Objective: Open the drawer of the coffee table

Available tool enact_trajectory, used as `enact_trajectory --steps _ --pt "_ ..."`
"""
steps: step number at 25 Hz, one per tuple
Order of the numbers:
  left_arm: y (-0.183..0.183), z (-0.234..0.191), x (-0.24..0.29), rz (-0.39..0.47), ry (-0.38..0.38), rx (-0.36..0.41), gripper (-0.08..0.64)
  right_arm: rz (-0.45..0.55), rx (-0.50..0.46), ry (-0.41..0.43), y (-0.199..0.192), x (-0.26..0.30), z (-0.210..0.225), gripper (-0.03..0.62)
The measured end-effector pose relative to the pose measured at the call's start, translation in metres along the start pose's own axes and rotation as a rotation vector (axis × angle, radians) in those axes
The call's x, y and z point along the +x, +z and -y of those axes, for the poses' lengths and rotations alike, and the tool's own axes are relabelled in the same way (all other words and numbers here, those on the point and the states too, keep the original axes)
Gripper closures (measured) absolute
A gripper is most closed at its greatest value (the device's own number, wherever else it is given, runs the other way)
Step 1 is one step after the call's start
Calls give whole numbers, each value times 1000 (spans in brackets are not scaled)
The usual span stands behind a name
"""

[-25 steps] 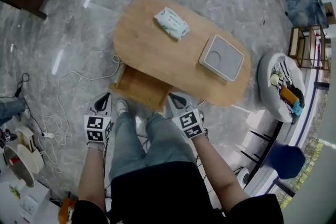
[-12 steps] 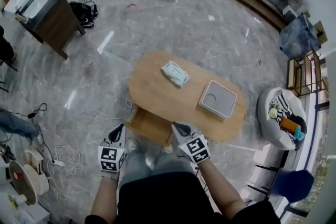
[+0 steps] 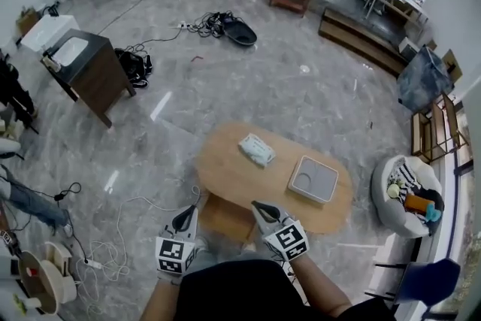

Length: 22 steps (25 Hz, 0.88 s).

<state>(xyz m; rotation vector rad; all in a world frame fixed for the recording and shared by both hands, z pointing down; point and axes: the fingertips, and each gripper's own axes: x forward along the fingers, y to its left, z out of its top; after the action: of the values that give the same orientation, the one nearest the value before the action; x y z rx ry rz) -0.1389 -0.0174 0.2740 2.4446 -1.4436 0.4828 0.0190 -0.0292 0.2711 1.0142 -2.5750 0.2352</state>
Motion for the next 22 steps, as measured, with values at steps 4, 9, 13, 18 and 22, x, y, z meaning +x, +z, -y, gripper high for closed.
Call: enact_trajectory --steps 4,9,13,18,22 --pt "36 -1 -14 67 -11 1 545 58 -2 -25 33 -11 -1 595" --pt "68 -16 -19 136 -33 -20 546 131 -18 -45 69 -18 0 595" --pt "87 -18 -17 161 -49 -17 545 163 -21 -61 87 -21 5 595" --pt "99 -15 -15 177 -69 20 545 198 -16 -78 99 -23 7 595" --pt "106 -17 -12 188 -79 29 545 213 -13 -101 104 -25 12 594"
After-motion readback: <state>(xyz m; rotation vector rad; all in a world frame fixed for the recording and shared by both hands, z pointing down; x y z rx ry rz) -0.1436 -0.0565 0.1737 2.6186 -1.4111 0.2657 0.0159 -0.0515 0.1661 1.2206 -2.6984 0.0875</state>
